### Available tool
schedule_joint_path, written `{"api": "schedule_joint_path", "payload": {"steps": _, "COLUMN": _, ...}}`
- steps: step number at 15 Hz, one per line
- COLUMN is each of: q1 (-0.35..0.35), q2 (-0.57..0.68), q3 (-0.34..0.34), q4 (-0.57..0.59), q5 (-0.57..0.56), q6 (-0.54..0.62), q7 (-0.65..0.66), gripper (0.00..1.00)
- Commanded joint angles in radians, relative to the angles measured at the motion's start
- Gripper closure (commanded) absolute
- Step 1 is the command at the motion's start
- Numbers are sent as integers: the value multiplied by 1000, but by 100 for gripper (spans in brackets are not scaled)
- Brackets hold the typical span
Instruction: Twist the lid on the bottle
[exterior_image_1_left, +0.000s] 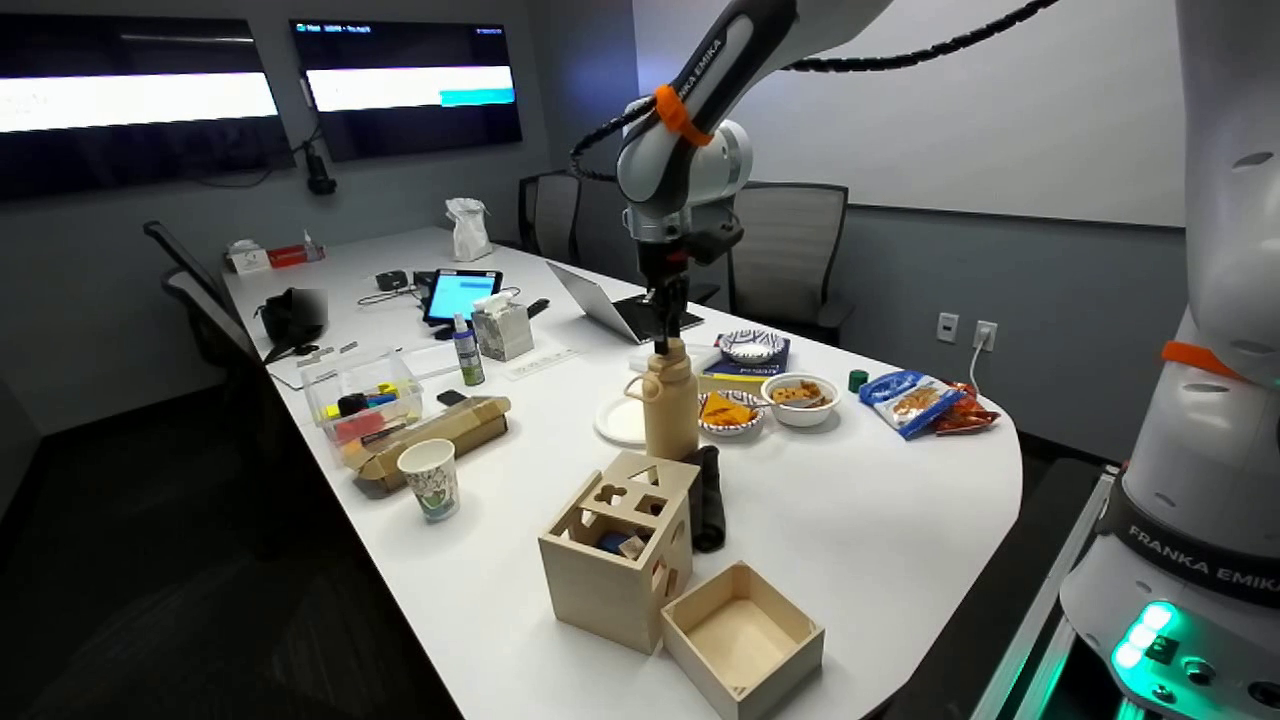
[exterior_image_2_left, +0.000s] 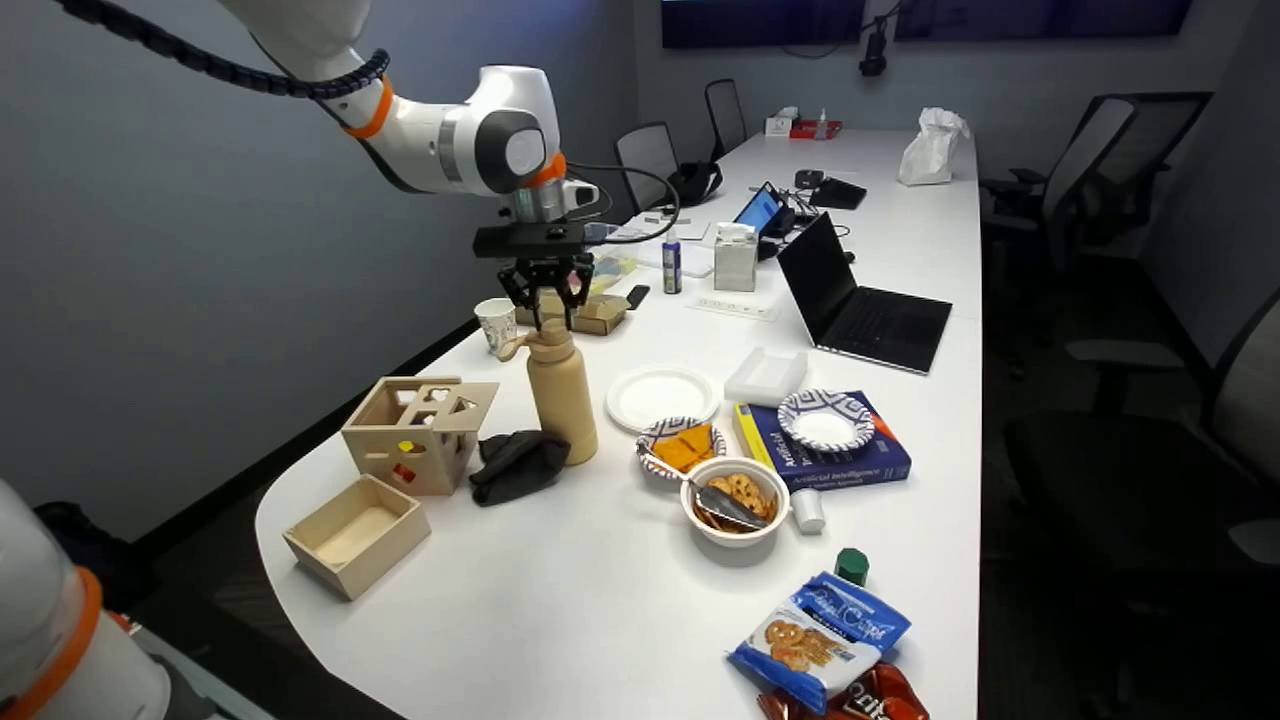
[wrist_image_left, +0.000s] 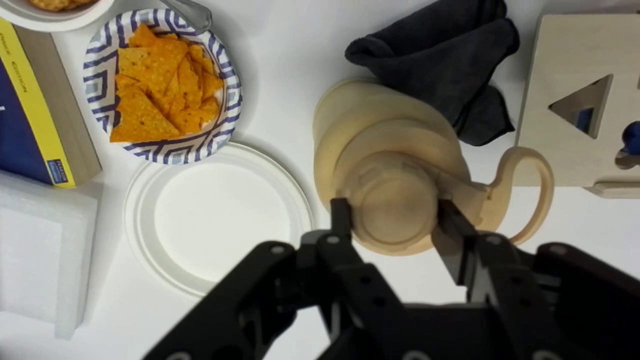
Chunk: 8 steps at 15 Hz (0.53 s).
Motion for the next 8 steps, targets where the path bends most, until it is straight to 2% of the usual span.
{"api": "schedule_joint_path", "payload": {"steps": 1, "q1": -27, "q2": 7, "q3": 28, "q4": -5, "q5": -14, "q6": -6, "q7": -101, "gripper": 80}}
{"api": "schedule_joint_path", "payload": {"steps": 8, "q1": -38, "q2": 15, "q3": 49, "q4": -3, "q5": -54, "q6": -6, "q7": -298, "gripper": 80}}
